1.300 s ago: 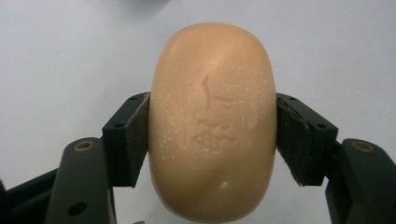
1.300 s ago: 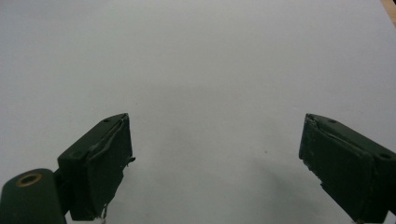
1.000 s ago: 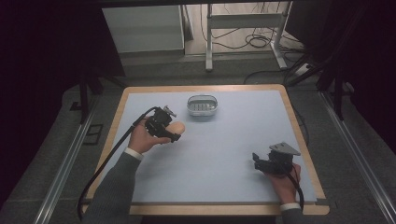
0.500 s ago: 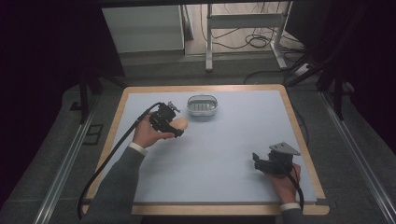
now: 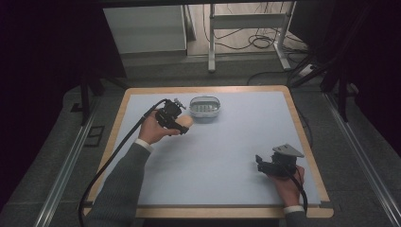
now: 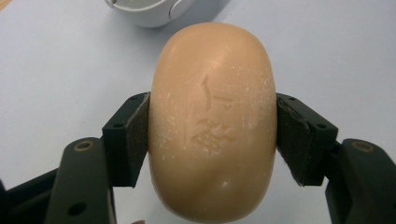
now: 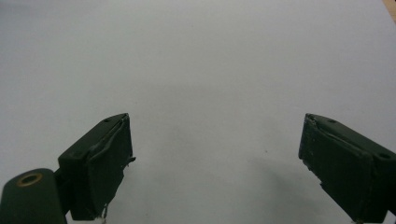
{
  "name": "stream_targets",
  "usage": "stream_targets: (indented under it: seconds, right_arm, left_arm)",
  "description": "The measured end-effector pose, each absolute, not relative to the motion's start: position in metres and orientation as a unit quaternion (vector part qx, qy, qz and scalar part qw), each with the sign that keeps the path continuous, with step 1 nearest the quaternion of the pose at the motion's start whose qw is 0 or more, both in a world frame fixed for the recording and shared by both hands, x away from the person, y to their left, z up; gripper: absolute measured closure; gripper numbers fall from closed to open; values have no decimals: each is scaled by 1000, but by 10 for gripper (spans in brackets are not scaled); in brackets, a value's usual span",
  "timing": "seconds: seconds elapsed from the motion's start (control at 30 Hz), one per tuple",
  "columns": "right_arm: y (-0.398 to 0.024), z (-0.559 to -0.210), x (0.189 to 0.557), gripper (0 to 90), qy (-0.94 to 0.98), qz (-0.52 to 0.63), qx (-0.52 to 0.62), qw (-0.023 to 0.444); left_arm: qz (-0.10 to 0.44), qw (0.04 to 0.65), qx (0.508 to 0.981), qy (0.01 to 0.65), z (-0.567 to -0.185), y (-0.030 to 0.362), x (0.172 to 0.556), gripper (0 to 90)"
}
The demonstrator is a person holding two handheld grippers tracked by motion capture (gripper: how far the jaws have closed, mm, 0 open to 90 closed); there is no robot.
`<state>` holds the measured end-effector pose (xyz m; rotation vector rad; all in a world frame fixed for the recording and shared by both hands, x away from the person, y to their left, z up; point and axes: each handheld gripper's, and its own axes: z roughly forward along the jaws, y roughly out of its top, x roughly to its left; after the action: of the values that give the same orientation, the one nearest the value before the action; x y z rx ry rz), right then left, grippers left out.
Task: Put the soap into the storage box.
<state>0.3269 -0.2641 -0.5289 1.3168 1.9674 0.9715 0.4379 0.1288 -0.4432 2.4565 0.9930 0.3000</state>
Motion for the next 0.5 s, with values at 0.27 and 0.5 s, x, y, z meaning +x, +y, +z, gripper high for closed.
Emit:
stream_targets:
  seconds: [0.27, 0.5]
  right_arm:
    - [-264, -529, 327, 98, 736, 364, 493, 287]
    - [-264, -529, 327, 98, 737, 364, 493, 287]
  left_arm:
    - [109, 233, 897, 361, -443, 122, 446, 328]
    - [107, 234, 896, 363, -442, 116, 455, 328]
